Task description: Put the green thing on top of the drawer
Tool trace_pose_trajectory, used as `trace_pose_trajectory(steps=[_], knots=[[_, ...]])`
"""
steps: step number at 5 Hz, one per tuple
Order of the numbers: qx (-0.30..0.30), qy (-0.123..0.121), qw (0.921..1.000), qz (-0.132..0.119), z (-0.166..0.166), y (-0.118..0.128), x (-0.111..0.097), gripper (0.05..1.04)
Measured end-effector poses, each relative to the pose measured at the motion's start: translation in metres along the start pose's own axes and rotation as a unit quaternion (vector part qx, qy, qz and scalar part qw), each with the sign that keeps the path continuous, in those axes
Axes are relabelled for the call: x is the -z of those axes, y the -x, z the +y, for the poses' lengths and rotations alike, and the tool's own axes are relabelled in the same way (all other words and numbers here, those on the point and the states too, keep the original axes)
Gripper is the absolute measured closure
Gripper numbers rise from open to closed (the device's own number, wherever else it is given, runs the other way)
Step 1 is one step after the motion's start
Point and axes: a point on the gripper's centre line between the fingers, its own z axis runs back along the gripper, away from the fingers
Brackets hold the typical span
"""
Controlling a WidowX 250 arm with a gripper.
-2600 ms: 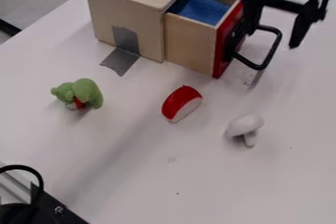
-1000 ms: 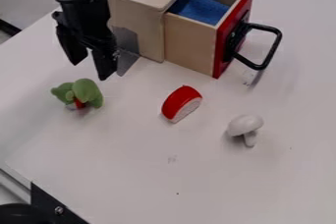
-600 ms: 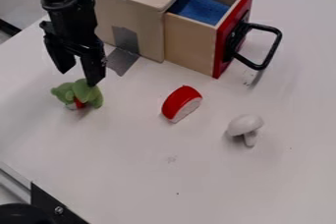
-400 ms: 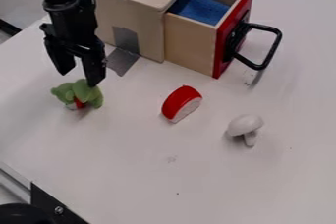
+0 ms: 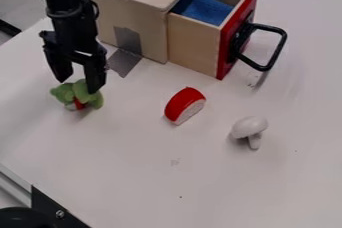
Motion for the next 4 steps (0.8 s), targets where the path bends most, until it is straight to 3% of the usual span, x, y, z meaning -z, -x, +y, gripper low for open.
trace_pose_trajectory(steps=[2,3,4], knots=[[-0.020,-0.002,0.9993,0.030,0.005,-0.002,0.016,0.115],[-0.023,0.007,0.9991,0.035,0.001,-0.002,0.015,0.331],[-0.009,0.021,0.9996,0.018,-0.011,-0.005,0.004,0.530]])
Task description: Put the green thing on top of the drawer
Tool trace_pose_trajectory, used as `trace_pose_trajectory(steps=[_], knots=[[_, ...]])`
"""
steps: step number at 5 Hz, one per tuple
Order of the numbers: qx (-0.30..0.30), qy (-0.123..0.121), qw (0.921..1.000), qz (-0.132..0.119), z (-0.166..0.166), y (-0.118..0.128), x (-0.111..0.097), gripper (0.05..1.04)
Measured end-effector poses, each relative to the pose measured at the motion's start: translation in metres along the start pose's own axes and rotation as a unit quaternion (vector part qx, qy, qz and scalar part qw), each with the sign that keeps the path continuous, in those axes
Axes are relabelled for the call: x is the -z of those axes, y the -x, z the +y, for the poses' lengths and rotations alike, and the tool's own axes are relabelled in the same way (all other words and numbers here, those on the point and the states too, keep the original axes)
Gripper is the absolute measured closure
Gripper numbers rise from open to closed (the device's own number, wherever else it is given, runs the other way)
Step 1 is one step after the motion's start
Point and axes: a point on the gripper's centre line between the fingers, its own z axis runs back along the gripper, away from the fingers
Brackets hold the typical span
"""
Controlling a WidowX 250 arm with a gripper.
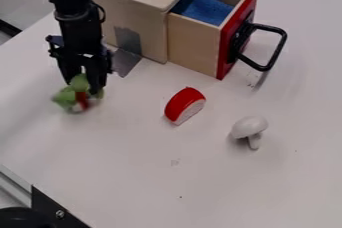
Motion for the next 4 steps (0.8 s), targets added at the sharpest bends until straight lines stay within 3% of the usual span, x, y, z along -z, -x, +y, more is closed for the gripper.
trace_pose_trajectory(steps=[1,2,3,4], knots=[[-0.003,0.007,0.9998,-0.016,-0.009,-0.001,-0.031,0.694],[-0.032,0.008,0.9991,-0.027,-0.007,-0.016,-0.068,0.746],[-0.053,-0.004,0.9966,-0.063,-0.006,-0.044,-0.120,0.753],[-0.061,0.000,0.9954,-0.074,-0.001,-0.069,-0.140,0.753]])
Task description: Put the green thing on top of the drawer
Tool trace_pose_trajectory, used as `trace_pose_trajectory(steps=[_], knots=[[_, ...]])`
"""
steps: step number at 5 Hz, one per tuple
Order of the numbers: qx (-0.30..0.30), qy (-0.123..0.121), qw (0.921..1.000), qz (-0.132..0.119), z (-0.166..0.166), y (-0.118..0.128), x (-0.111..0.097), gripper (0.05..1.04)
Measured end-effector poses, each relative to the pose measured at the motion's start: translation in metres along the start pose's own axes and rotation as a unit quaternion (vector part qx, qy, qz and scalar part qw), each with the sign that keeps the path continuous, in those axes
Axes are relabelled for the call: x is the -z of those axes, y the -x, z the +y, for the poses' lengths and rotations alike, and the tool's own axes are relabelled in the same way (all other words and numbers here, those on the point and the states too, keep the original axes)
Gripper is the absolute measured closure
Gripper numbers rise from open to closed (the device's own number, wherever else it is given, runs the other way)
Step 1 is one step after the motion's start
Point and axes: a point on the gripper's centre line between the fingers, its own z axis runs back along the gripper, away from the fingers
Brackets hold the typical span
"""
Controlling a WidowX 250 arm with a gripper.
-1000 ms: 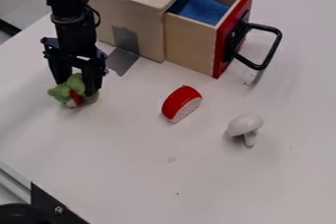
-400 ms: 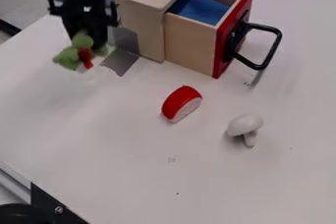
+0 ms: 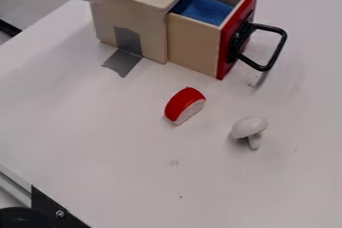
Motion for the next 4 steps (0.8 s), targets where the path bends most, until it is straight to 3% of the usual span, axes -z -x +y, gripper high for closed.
trace_pose_trajectory(steps=[1,3,4], knots=[[-0.012,0.005,0.9999,-0.011,0.002,-0.033,-0.003,0.754],[-0.018,-0.004,0.9998,0.010,-0.003,-0.068,0.031,0.754],[-0.024,0.013,0.9996,0.002,-0.006,-0.079,0.034,0.749]])
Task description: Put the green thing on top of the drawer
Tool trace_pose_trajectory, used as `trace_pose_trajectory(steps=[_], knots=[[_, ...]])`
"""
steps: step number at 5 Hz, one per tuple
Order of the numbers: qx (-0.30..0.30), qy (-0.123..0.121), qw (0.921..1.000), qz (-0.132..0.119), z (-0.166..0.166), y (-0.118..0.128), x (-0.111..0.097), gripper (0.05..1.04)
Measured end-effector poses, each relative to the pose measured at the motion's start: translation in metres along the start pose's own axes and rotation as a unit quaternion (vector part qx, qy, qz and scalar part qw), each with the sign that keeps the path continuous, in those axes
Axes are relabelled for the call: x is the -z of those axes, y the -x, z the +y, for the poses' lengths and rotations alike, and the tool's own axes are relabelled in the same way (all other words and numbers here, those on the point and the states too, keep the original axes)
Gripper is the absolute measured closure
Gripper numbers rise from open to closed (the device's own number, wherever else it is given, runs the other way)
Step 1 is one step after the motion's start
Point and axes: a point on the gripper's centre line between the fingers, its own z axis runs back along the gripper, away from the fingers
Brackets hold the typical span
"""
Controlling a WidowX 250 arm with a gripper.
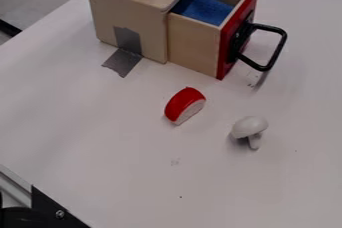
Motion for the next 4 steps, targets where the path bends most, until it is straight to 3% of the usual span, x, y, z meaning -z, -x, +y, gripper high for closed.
trace_pose_trajectory(steps=[1,3,4], knots=[[-0.009,0.011,0.9999,-0.003,-0.003,-0.008,0.001,0.684],[0.004,0.005,0.9999,-0.009,-0.022,-0.014,-0.015,0.112],[0.015,-0.011,0.9995,-0.028,-0.032,-0.019,-0.040,0.083]])
